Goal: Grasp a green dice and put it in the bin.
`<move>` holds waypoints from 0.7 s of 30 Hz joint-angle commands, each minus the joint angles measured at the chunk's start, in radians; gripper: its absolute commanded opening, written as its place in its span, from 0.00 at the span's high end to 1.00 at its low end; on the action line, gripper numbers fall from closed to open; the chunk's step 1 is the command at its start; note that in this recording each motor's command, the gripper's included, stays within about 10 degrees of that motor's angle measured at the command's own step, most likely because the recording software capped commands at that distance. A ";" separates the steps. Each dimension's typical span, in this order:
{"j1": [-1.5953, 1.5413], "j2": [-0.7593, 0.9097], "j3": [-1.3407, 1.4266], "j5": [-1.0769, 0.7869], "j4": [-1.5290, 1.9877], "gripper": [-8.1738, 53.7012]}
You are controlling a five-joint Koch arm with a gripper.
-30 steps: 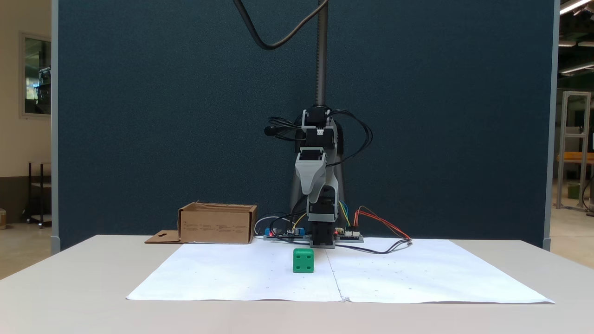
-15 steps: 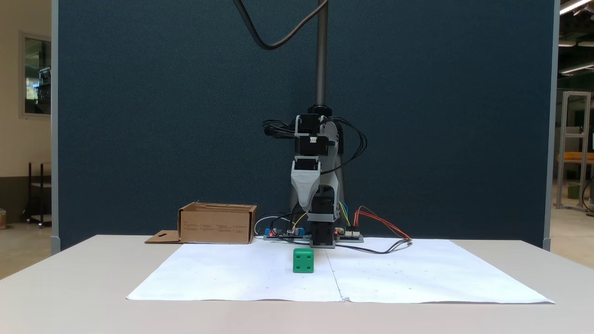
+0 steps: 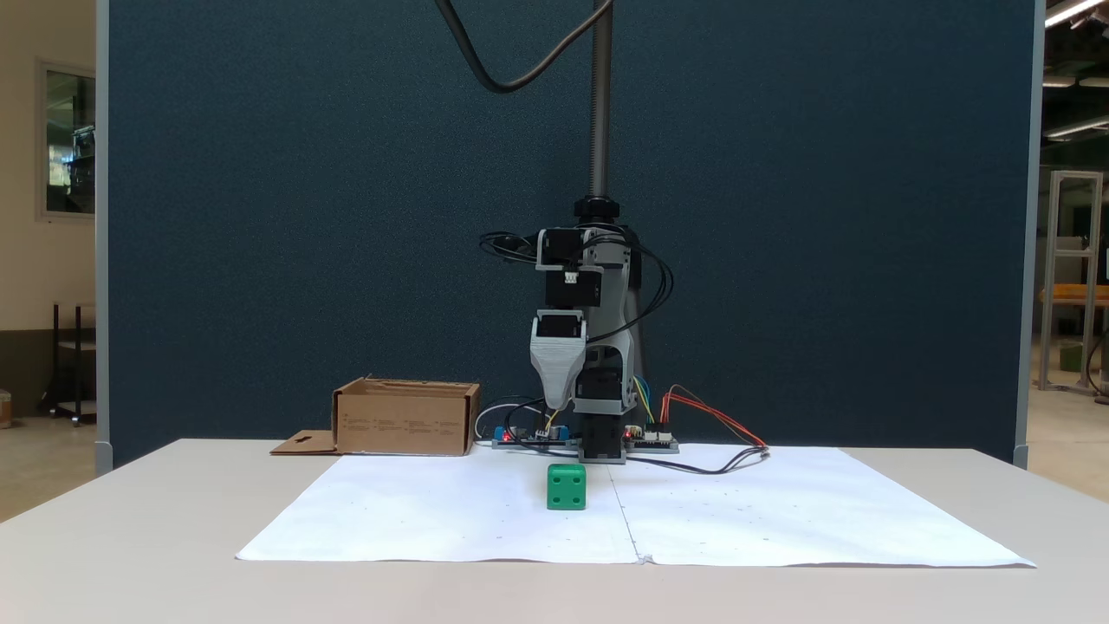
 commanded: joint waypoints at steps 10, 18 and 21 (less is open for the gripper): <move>-0.014 -0.077 -0.069 -0.006 -0.055 0.15; -0.025 -0.115 -0.069 0.115 -0.150 0.15; -0.028 -0.115 -0.069 0.137 -0.155 0.15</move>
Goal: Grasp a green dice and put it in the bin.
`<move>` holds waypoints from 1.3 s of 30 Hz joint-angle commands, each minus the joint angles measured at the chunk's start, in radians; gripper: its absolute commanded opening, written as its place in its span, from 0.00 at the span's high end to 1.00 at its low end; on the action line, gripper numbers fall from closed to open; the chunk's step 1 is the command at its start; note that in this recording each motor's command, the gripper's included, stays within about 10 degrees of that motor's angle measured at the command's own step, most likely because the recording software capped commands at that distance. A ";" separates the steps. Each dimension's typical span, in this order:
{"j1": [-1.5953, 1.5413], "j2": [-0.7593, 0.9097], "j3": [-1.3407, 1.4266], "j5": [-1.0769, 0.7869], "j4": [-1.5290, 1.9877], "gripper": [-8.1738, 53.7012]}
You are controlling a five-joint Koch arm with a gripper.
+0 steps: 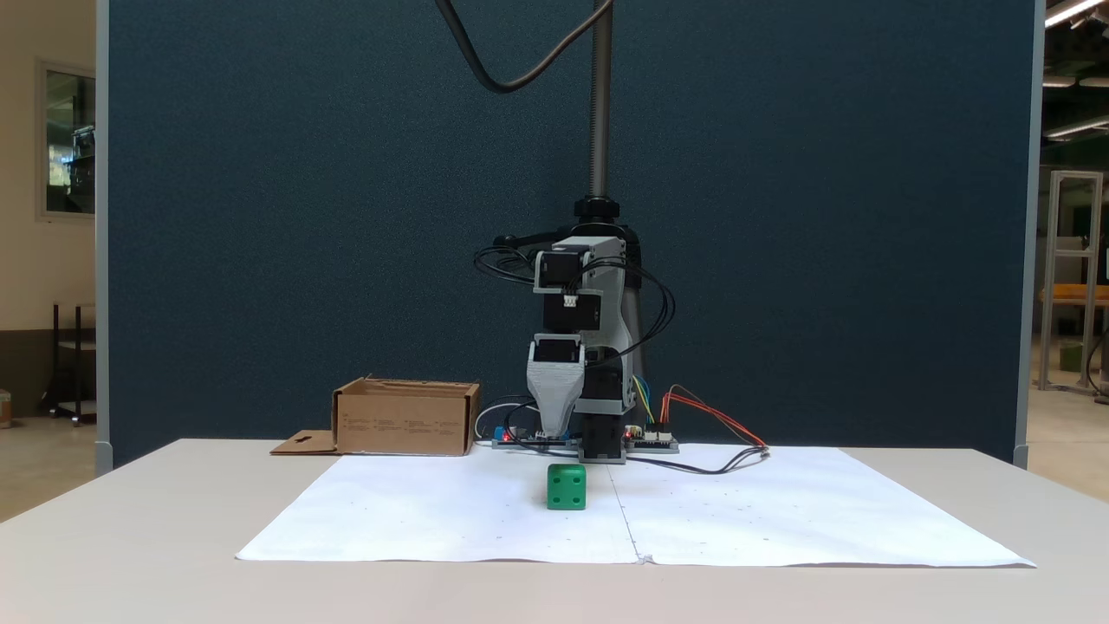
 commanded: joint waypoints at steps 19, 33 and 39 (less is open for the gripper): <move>-0.029 -0.012 0.043 0.075 -0.100 0.17; -0.029 -0.043 0.172 0.072 -0.252 0.17; -0.026 -0.081 0.172 0.071 -0.281 0.17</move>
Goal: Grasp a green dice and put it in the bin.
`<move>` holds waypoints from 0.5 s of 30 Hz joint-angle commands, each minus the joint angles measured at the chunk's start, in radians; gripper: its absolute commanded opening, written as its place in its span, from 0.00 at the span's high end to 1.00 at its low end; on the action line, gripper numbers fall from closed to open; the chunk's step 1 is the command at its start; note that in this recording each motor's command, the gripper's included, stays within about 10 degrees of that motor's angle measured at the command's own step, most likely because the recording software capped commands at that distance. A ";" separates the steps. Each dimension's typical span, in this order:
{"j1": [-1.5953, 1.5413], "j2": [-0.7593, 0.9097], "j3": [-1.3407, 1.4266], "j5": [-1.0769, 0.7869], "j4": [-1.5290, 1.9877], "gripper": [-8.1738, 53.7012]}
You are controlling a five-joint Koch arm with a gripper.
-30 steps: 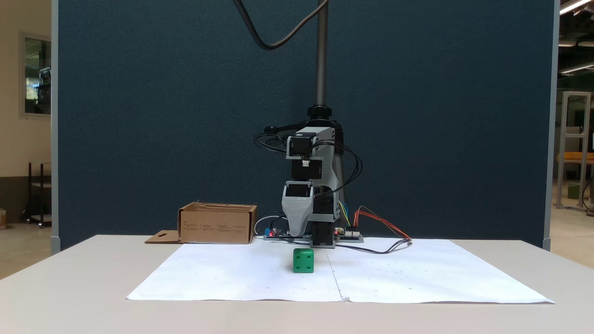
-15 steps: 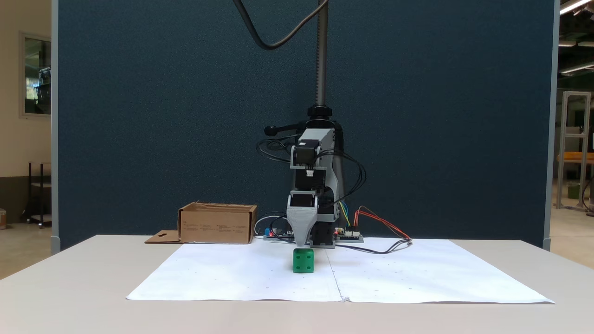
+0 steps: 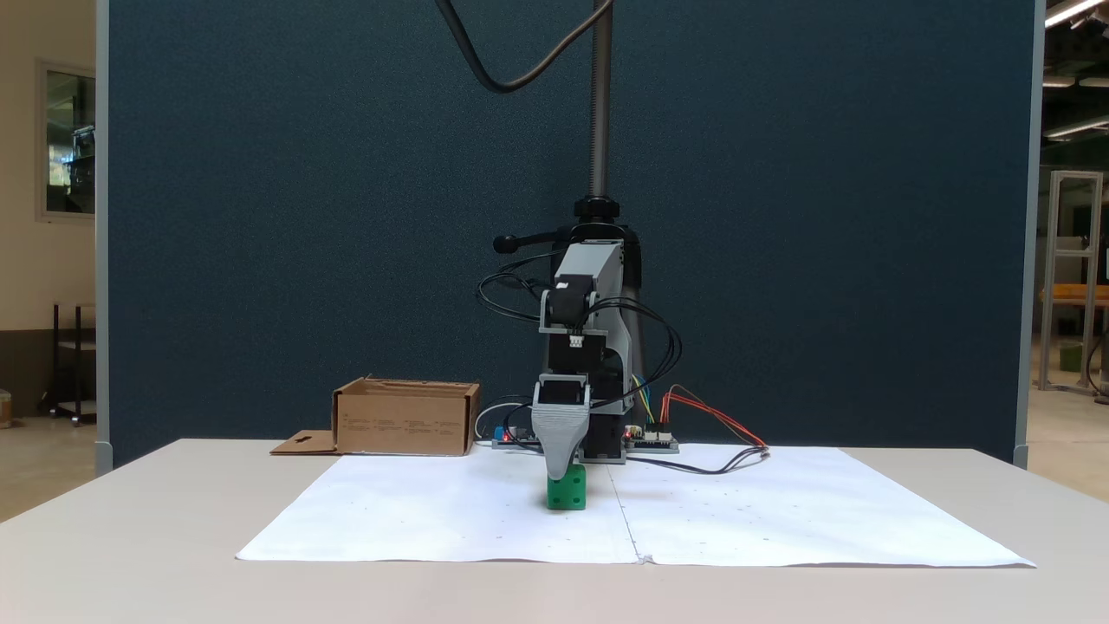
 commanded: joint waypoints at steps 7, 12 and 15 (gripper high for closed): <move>0.023 -0.040 -0.006 0.038 -0.034 0.17; 0.023 -0.058 -0.002 0.041 -0.043 0.19; 0.018 -0.066 0.014 0.041 -0.049 0.20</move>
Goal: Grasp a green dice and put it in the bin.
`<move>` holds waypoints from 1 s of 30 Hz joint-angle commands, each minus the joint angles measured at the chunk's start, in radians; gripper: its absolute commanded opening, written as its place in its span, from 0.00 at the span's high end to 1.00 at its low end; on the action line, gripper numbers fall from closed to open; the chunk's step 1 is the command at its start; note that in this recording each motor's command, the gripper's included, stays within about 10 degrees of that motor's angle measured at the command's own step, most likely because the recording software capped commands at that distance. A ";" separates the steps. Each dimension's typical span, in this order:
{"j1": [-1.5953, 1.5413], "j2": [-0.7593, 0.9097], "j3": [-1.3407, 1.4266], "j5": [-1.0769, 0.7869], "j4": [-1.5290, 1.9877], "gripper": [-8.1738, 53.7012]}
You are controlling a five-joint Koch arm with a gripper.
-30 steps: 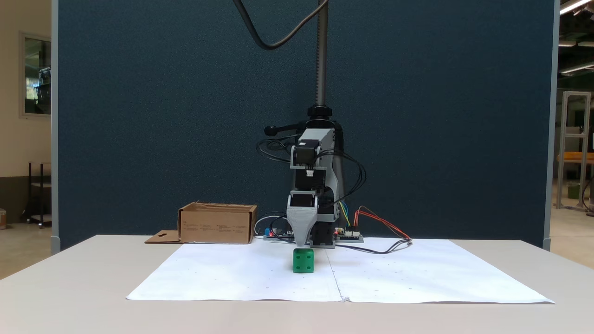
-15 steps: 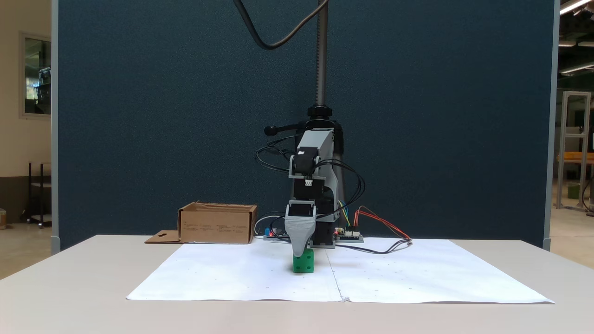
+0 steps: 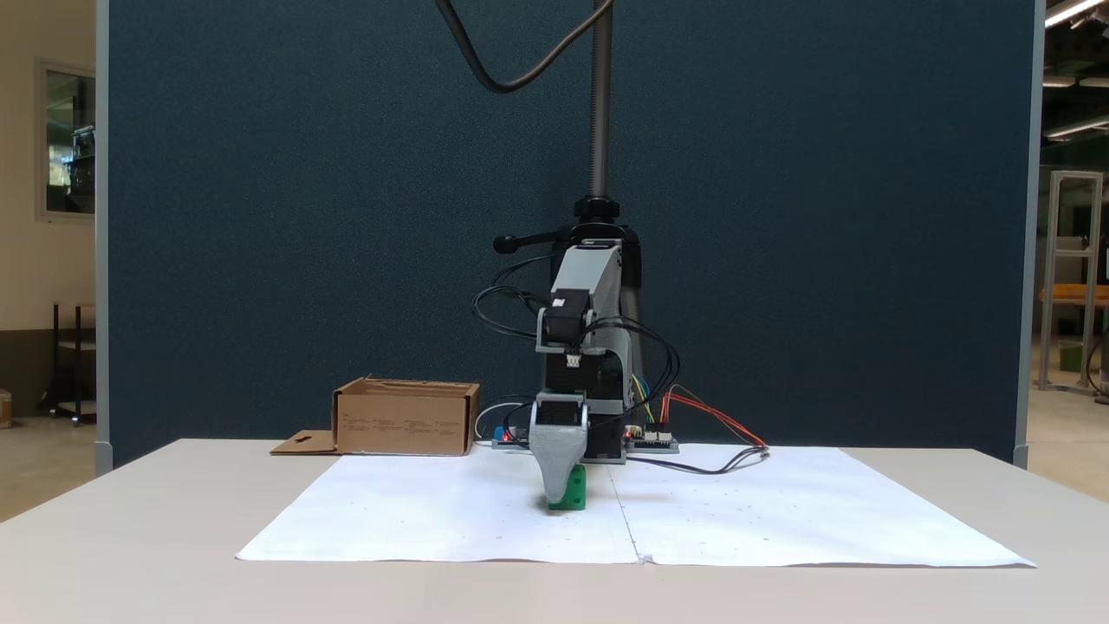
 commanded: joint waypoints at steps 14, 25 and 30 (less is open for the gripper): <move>0.003 0.025 0.017 0.066 -0.008 0.68; 0.014 0.038 -0.306 0.192 0.319 0.68; 0.020 0.037 -0.624 0.210 0.569 0.68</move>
